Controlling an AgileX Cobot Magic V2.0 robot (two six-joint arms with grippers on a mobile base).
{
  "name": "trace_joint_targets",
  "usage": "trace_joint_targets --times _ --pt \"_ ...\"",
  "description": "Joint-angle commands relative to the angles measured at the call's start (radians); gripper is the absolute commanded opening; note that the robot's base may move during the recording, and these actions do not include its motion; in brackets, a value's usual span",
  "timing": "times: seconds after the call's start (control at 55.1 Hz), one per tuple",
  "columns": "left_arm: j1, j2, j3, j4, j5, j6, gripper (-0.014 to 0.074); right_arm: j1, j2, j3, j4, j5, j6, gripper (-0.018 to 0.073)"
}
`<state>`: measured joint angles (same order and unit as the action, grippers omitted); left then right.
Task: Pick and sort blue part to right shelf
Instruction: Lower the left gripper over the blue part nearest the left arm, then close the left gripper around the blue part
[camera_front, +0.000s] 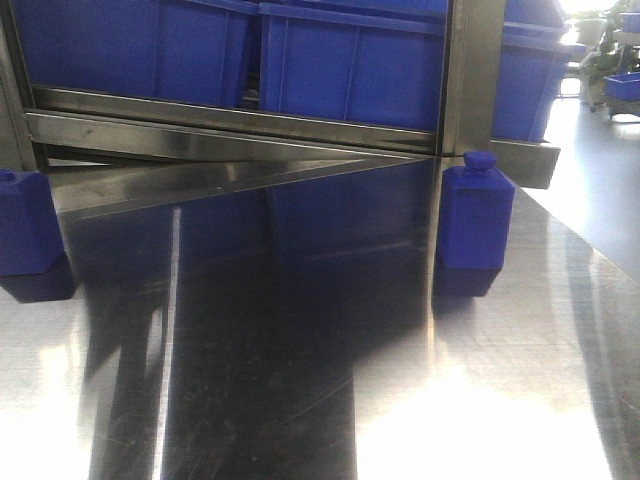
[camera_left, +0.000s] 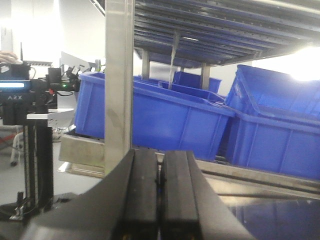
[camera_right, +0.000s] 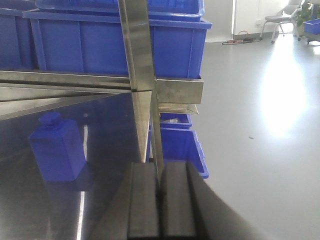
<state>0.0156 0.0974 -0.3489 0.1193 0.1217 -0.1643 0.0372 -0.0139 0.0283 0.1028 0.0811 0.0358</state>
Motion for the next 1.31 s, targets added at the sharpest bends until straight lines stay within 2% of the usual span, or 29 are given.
trace_joint_targets --times 0.0,0.109,0.2,0.345,0.4,0.472,0.654,0.817,0.926,1.071,1.217,1.289 --pt "-0.007 0.117 -0.169 -0.010 0.090 -0.005 0.0128 -0.005 -0.013 -0.007 0.000 -0.093 -0.003 0.0088" --pt "-0.007 0.253 -0.307 -0.030 0.249 -0.003 0.0131 -0.005 -0.013 -0.007 0.000 -0.093 -0.003 0.0088" --pt "-0.007 0.359 -0.387 -0.043 0.347 0.028 0.0170 -0.005 -0.013 -0.007 0.000 -0.093 -0.003 0.0088" --pt "-0.007 0.510 -0.486 -0.095 0.484 0.175 0.0347 -0.005 -0.013 -0.007 0.000 -0.093 -0.003 0.0088" --pt "-0.007 0.565 -0.519 -0.134 0.513 0.193 0.0428 -0.005 -0.013 -0.007 0.000 -0.093 -0.003 0.0088" --pt "-0.007 0.630 -0.551 -0.198 0.535 0.198 0.0494 -0.005 -0.013 -0.007 0.000 -0.093 -0.003 0.0088" --pt "-0.007 0.809 -0.638 -0.361 0.635 0.208 0.0517 -0.005 -0.013 -0.007 0.000 -0.093 -0.003 0.0088" --pt "-0.007 1.005 -0.744 -0.445 0.679 0.237 0.0517 -0.005 -0.013 -0.007 0.000 -0.093 -0.003 0.0088" --pt "-0.007 1.109 -0.812 -0.452 0.695 0.237 0.0517 -0.005 -0.013 -0.007 0.000 -0.093 -0.003 0.0088" --pt "-0.021 1.263 -0.930 -0.444 0.785 0.251 0.0526 -0.005 -0.013 -0.007 0.000 -0.093 -0.003 0.0088" --pt "-0.079 1.384 -1.016 -0.355 0.828 0.247 0.0547 -0.005 -0.013 -0.007 0.000 -0.093 -0.003 0.0088" --pt "-0.106 1.427 -1.039 -0.322 0.837 0.214 0.0549 -0.005 -0.013 -0.007 0.000 -0.093 -0.003 0.0088"
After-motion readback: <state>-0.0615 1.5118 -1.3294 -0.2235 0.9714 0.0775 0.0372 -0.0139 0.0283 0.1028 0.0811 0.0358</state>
